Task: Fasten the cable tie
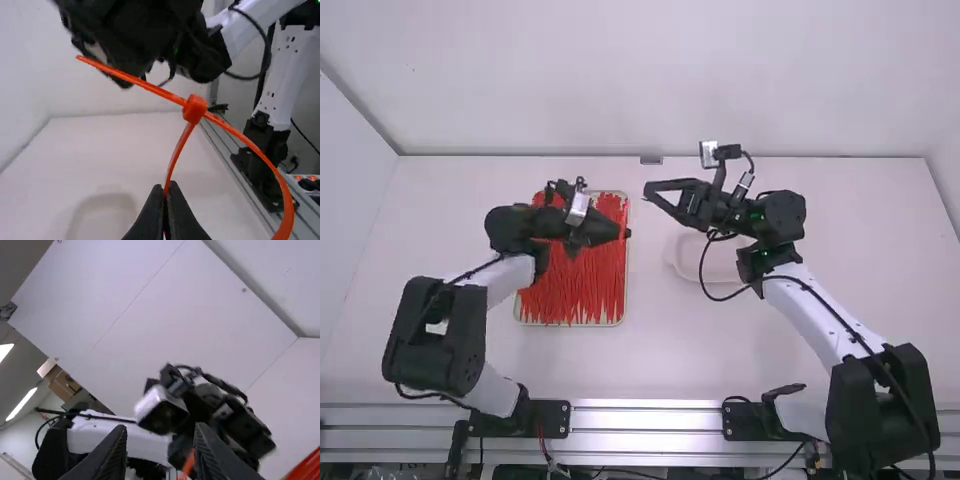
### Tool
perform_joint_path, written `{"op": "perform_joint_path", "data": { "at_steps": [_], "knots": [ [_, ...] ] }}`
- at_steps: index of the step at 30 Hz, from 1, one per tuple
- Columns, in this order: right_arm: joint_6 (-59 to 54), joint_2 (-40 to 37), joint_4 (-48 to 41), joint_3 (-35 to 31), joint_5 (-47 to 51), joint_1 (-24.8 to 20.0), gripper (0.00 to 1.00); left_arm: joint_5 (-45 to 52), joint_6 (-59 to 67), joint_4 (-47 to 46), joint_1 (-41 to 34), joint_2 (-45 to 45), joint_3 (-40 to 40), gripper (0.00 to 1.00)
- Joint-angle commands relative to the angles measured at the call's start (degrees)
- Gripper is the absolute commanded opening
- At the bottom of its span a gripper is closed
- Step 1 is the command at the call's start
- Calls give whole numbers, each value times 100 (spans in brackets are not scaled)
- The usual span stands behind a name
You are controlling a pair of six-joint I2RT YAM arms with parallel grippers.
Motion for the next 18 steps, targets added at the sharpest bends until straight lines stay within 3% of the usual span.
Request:
{"op": "perform_joint_path", "data": {
  "at_steps": [1, 12, 18],
  "knots": [
    [-52, -79, 37, 149, -219, 13, 40, 79, -210, 35, 17, -306, 258, 1],
    [-507, -79, -407, 111, -28, 592, 54, 79, -352, -24, -129, -546, 398, 1],
    [-483, -79, -387, 114, -9, 640, 50, 79, -352, 9, -101, -546, 315, 1]
  ]
}}
